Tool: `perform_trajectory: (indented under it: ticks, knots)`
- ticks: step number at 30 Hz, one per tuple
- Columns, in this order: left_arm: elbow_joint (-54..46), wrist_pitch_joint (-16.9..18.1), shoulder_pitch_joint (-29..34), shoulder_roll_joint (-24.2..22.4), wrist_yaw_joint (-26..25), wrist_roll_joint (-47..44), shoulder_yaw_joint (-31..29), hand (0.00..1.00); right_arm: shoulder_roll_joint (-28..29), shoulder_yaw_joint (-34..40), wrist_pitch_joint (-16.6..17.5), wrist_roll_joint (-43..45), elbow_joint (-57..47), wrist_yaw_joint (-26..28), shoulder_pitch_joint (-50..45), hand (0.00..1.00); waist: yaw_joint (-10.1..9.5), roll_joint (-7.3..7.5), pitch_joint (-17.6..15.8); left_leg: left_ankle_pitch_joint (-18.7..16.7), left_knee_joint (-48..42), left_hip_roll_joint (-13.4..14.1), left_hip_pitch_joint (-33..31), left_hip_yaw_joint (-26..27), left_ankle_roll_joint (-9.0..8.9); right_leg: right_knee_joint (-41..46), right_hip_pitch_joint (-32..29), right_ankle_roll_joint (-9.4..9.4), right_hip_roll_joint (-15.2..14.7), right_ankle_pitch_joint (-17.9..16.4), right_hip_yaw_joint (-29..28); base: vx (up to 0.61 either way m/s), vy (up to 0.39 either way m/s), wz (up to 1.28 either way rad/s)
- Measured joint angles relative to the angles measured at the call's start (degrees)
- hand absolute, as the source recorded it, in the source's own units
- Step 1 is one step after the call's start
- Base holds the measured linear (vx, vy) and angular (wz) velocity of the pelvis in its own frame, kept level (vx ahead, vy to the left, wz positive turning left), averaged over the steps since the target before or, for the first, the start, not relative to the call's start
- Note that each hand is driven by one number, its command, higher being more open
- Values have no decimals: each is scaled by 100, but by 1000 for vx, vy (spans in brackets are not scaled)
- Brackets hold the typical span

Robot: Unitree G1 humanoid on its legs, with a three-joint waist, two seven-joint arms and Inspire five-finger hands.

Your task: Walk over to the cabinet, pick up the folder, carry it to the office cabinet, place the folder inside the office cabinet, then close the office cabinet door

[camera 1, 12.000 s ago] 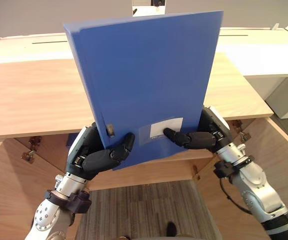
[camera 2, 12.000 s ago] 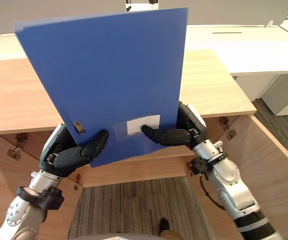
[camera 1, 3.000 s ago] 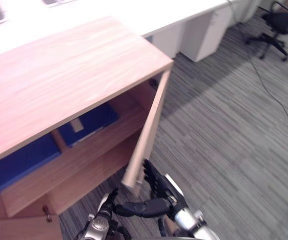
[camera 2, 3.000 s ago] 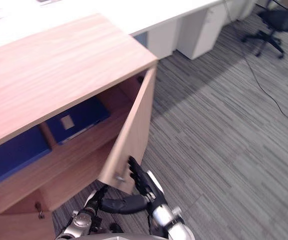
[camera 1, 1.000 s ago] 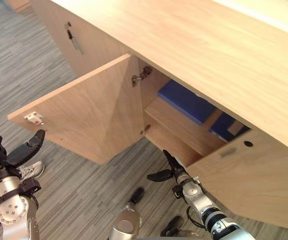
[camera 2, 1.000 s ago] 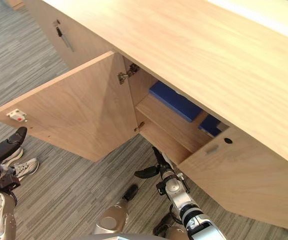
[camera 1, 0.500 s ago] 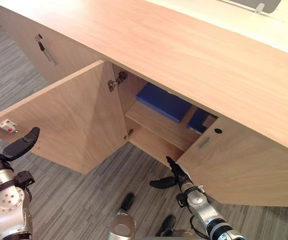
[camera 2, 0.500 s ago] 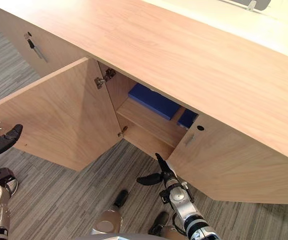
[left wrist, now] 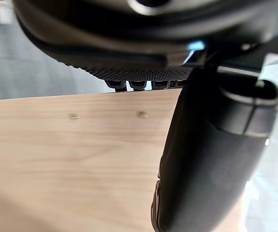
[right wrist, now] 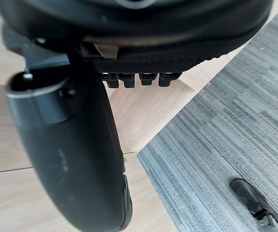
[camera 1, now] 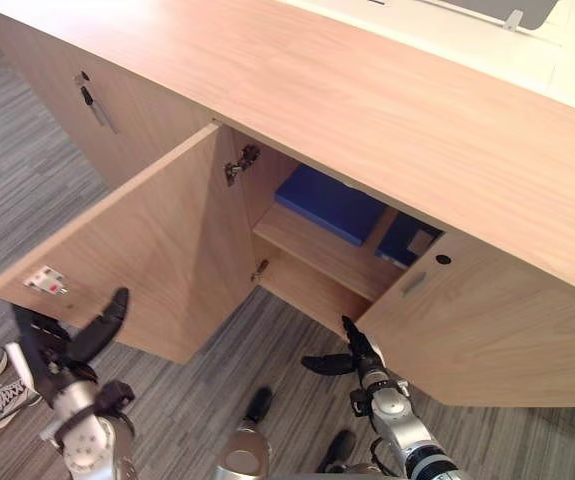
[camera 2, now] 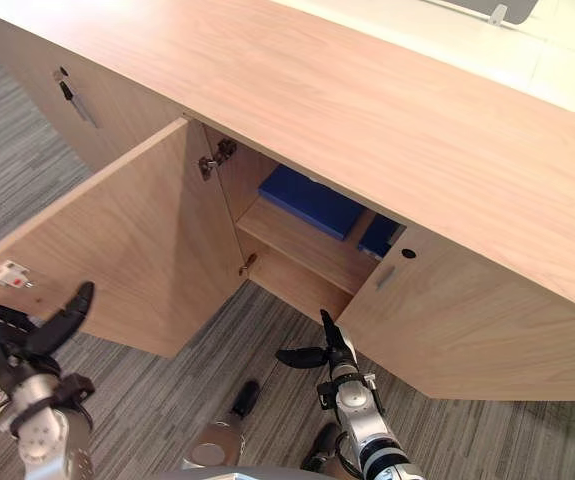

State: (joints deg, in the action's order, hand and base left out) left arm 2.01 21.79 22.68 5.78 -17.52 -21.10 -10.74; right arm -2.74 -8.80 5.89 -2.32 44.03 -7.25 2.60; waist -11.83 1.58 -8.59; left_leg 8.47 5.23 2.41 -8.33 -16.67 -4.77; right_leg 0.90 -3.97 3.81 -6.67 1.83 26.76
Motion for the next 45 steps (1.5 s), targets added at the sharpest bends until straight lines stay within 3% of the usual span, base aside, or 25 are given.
perform_trajectory:
  ticks: [4,5,7,8,9,10,11,12,13,14,16,18,19,21,22,24,26,29,34,37,41,45]
  knots:
    - [-17,1,191,81,31,-104,821,100,-5,185,-14,27,13,-38,-250,100,73,-11,1,12,-18,52,-100,401,82,2,-32,59,-55,-30,-82,-113,48,37]
    - [57,2,231,179,100,-158,1063,100,4,203,-14,45,11,-46,-283,100,160,22,-14,-55,-23,16,-146,503,-16,4,-60,110,-121,-62,-155,-107,66,37]
    - [338,-8,232,230,273,-229,1443,100,-4,300,-6,55,2,-81,-330,100,241,78,-45,-168,-684,-204,-267,814,56,-7,-130,246,-342,-9,-286,-20,131,12]
    - [511,-29,233,217,294,-258,1669,100,-13,339,-10,80,6,-89,-337,100,349,18,-38,-433,-642,-264,-207,971,150,-131,-142,330,-329,46,-587,28,130,-15]
    - [609,-58,232,251,311,-258,1766,100,0,349,-8,100,5,-94,-343,100,434,7,-30,-433,-501,-294,-154,1092,146,-174,-166,330,-340,45,-743,-8,114,-19]
    - [872,-167,170,370,424,-244,2000,100,105,361,-2,105,1,-97,-361,100,659,167,-40,-522,-183,-418,-55,1306,-14,-193,-311,309,-514,31,-1081,-57,178,-21]
    - [1150,-370,-79,492,477,-202,2368,100,200,445,40,106,9,-135,-316,100,867,230,-71,-458,-1149,-578,-335,1572,414,-120,-523,316,-693,39,-1287,-40,162,-56]
    - [1242,-477,-108,479,517,-192,2557,100,163,441,25,105,42,-135,-331,100,871,121,-44,-935,-1199,-466,-151,1634,373,-181,-575,293,-546,23,-1474,72,228,-107]
    - [1425,-670,-319,536,685,-76,2865,100,261,462,-14,107,147,-165,-294,100,986,136,-62,-898,-782,-488,88,2050,482,-331,-608,239,-550,6,-1872,24,176,-151]
    - [1747,-751,-680,458,691,97,3198,100,278,471,-18,107,231,-173,-348,100,1185,92,-52,-856,-554,-425,191,2498,498,-97,-786,49,-488,-44,-2090,5,210,-137]
    - [1932,-959,-1208,427,848,332,3508,100,270,637,-133,104,437,-197,-418,100,1351,48,-70,-830,-521,-328,279,2928,507,441,-1027,20,-183,94,-2227,-73,121,-113]
    - [1950,-1071,-1860,408,1147,765,3645,100,195,852,-240,88,517,-201,-643,100,1621,250,56,-927,-476,-580,323,3354,589,338,-1038,24,13,575,-2555,10,86,-131]
    - [1924,-1084,-2055,391,1152,820,3629,100,127,871,-264,87,522,-205,-621,100,1670,233,45,-978,-485,-601,307,3442,564,266,-1106,38,46,696,-2756,42,111,-155]
    - [1902,-1172,-2654,521,1120,997,3172,100,-38,969,-275,84,513,-189,-592,100,2026,233,44,-1049,-515,-652,285,3863,621,-106,-1157,20,86,757,-3158,19,113,-128]
    - [1902,-1171,-2812,596,1118,1040,2992,100,-72,1030,-277,84,514,-190,-607,100,2113,226,40,-1081,-526,-640,289,3986,619,-195,-1159,4,105,744,-3212,34,69,-102]
    - [2092,-1168,-3465,1065,995,1219,2237,100,-227,1253,-285,75,513,-152,-784,100,2232,197,24,-1129,-571,-538,316,4409,606,-494,-1134,-120,181,756,-3252,73,27,-105]
    - [2545,-1169,-3885,1479,870,1353,1866,100,-344,1389,-315,60,518,-128,-1044,100,2302,196,24,-1182,-683,-535,343,4481,634,-574,-1103,-262,173,1034,-3243,123,-6,-47]
    - [2815,-1196,-4056,1926,766,1589,1602,100,-418,1559,-344,65,594,-13,-1229,100,2312,90,-33,-1305,-896,-415,335,4460,641,-574,-1068,-181,220,1224,-3232,172,-36,-14]
    - [2720,-1226,-3867,1688,744,1681,1538,100,-399,1569,-296,65,629,118,-1014,100,2226,-3,-89,-1337,-982,-300,339,4240,639,-580,-958,-249,290,1175,-3037,74,-30,13]
    - [2259,-1246,-3289,1318,655,1674,1275,100,-398,1568,-247,66,550,126,-913,100,2184,-84,-110,-1376,-1027,-278,353,4097,575,-609,-868,-350,284,1042,-2896,-8,-12,22]
    - [1673,-1202,-2287,888,660,1584,1201,100,-402,1570,-251,65,490,120,-921,100,2007,-182,-83,-1390,-1042,-237,386,3875,552,-611,-731,-281,286,899,-2680,17,-14,28]
    - [1676,-1207,-1220,505,1017,1485,1213,100,-401,1576,-254,65,475,112,-760,100,1782,-237,-49,-1416,-1034,-212,450,3731,546,-608,-606,-190,298,892,-2562,58,4,18]
